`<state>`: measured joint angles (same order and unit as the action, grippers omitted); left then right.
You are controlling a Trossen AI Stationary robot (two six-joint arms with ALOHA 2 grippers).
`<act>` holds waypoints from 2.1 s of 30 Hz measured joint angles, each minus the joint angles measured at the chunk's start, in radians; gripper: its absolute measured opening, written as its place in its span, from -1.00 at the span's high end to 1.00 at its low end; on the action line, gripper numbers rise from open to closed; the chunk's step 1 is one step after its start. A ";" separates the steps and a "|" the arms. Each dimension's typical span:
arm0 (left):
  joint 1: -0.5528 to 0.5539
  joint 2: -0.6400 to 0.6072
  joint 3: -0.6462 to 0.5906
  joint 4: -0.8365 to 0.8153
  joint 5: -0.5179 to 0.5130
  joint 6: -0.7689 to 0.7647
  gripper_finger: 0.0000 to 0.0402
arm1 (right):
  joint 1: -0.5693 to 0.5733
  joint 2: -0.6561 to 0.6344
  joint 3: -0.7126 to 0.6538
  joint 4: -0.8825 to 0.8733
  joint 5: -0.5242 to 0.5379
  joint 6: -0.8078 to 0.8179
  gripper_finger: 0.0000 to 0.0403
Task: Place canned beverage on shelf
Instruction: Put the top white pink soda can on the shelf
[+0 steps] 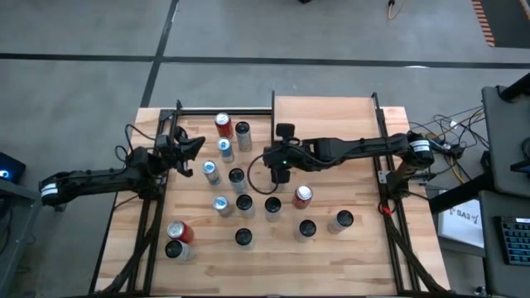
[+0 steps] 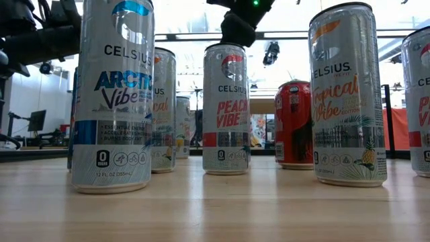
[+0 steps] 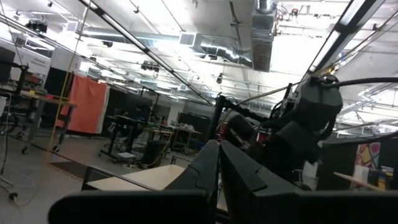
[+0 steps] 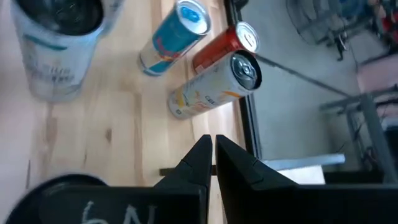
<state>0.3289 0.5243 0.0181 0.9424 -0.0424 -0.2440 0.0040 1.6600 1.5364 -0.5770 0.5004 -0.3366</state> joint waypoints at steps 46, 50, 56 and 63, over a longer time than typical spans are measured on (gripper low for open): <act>0.000 0.000 0.000 0.000 -0.001 -0.023 1.00 | 0.035 -0.063 -0.017 -0.232 -0.317 0.431 -0.59; 0.000 0.000 0.000 0.000 -0.001 -0.023 1.00 | 0.031 -0.053 -0.023 -0.219 -0.322 0.444 -0.63; 0.000 0.000 0.000 0.000 0.000 -0.023 1.00 | 0.022 -0.046 -0.064 -0.183 -0.325 0.459 -0.67; 0.000 0.000 0.000 0.000 0.001 -0.023 1.00 | 0.015 -0.043 -0.103 -0.147 -0.328 0.476 -0.67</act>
<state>0.3290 0.5243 0.0181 0.9421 -0.0418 -0.2672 0.0189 1.6169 1.4335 -0.7239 0.1725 0.1397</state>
